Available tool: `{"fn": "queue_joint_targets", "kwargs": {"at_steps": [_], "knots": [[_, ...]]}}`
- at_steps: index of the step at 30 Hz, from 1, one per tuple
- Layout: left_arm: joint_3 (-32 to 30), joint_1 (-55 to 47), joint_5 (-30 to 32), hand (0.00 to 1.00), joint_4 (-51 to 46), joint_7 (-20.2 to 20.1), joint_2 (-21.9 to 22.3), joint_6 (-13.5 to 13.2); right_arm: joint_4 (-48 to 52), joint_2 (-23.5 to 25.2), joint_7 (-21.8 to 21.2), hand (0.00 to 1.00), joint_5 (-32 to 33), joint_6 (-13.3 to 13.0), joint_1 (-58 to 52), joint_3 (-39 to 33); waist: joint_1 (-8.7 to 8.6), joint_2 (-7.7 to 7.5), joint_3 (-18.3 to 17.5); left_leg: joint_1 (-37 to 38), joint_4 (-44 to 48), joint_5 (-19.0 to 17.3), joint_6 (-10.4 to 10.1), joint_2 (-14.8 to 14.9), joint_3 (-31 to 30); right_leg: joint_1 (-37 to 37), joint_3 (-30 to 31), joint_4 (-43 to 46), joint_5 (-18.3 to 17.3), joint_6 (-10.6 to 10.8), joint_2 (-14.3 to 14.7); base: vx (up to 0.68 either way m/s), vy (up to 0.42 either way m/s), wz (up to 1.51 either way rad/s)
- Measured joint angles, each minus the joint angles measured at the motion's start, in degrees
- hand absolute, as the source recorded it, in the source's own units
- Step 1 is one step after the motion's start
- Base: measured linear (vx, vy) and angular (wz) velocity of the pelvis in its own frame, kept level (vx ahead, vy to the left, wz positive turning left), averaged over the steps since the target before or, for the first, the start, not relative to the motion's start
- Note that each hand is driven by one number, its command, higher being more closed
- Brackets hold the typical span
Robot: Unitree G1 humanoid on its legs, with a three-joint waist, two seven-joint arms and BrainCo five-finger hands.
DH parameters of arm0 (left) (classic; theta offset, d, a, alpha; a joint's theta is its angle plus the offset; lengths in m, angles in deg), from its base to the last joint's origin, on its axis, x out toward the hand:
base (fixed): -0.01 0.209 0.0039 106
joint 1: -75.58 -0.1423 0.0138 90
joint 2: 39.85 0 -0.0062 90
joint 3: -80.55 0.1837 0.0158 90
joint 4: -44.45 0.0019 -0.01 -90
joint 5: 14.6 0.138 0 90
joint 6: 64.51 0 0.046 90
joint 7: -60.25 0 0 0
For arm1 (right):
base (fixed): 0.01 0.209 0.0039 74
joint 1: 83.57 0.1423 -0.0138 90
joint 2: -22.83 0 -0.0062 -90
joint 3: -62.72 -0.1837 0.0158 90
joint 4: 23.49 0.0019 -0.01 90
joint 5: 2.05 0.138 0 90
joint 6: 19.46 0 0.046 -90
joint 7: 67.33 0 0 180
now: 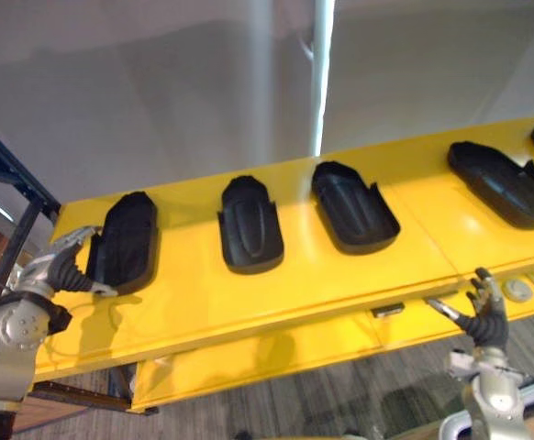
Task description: Walk over and take plastic housings, then place them on the shelf
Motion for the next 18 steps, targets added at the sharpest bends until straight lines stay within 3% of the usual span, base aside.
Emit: {"fn": "queue_joint_targets", "kwargs": {"at_steps": [5, 18], "knots": [[3.9, 1.3, -2.0, 0.0, 4.1, -9.7, -3.5, 2.5, -1.3, -1.6, 0.1, 0.0, 0.1, 0.0, 0.0, 1.2, -0.13, -0.03, -0.6, 0.0, -0.2, 0.1, 0.0, 0.1, 0.2, -0.1, 0.3, 0.0, 0.1, 0.0, 0.0, 0.0, 0.003, -0.01], [13.1, 7.2, -2.0, 0.0, 12.7, -18.1, -10.2, 1.8, -4.9, -2.3, 0.3, 0.0, 1.5, 0.0, 2.4, 6.2, -0.42, -1.12, -2.3, -0.1, -0.2, 0.1, -0.1, 0.1, 0.3, -0.1, 0.5, 0.0, 0.2, 0.0, 0.0, 0.0, 0.0, 0.0]]}}
